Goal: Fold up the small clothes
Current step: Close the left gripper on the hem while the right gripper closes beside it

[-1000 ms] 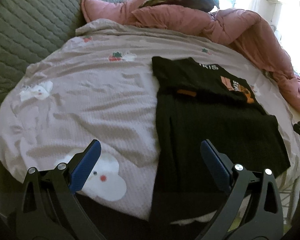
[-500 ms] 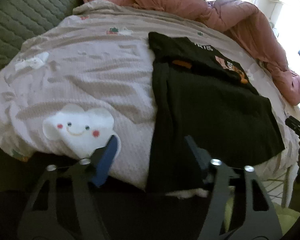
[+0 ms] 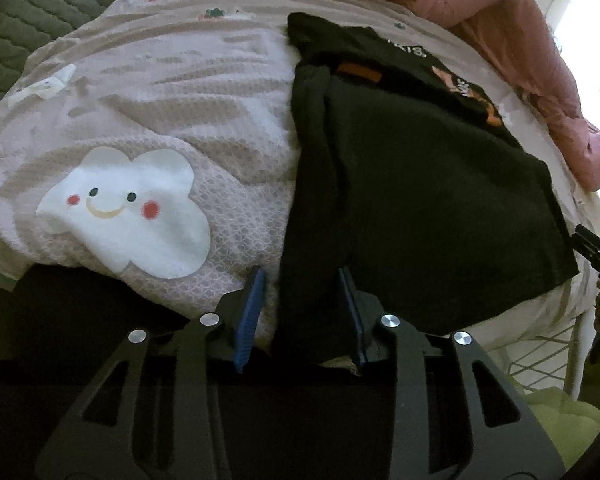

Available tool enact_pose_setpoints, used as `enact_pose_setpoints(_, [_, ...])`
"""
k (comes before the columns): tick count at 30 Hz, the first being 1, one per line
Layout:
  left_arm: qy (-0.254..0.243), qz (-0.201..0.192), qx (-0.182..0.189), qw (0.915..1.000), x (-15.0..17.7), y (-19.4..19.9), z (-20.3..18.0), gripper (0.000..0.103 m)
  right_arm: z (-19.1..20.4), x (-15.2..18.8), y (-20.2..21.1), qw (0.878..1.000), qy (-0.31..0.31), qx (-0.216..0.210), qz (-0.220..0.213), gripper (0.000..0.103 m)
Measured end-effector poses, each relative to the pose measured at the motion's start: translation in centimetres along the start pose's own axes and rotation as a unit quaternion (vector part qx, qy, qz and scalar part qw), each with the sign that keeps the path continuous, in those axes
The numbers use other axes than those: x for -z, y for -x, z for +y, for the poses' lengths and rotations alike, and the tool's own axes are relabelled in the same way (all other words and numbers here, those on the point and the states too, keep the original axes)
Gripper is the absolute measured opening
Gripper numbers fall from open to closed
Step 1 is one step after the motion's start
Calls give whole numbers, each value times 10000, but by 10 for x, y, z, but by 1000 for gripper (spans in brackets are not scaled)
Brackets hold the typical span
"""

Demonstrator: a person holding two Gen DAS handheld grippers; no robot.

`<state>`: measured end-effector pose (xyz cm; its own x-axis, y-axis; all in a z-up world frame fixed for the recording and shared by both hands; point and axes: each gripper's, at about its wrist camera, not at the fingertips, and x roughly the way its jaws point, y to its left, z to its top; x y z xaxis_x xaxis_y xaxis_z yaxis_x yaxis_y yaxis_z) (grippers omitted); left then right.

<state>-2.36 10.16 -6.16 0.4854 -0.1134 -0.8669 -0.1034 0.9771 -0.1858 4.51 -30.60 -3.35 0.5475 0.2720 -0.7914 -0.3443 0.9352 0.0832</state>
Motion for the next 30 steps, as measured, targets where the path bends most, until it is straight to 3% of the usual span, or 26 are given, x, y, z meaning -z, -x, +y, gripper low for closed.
enact_pose_setpoints(3, [-25,5,-49,10000,1,-3,-2,29,-6,4,0,10000,-79,-16,29,94])
enact_pose_setpoints(6, [-125,-15,-50,9999,1,-2,-7,13,-14,9,0,9997,-233,-58,88,94])
enact_pose_setpoints(9, [-200,-69,-66,9998,1,1,-9,5,-19,13,2,9994,-305,-73,117,89])
enact_pose_setpoints(17, [-111,-317,251,9991,2,18,-6,3,-24,21,-6,9981,-402,-279,384,56])
enact_pose_setpoints(24, [-30,-88,323,9994,3,3,-7,3,-33,24,-13,9968,-576,-348,426,46])
enact_pose_setpoints(26, [-37,-78,322,9994,4,1,-7,2,-31,24,-11,9970,-519,-408,397,24])
enact_pose_setpoints(28, [-52,-137,313,9994,4,5,-7,2,-29,23,-7,9974,-413,-466,351,9])
enact_pose_setpoints(30, [-27,-241,356,9991,4,11,-6,2,-27,22,1,9979,-313,-498,281,9])
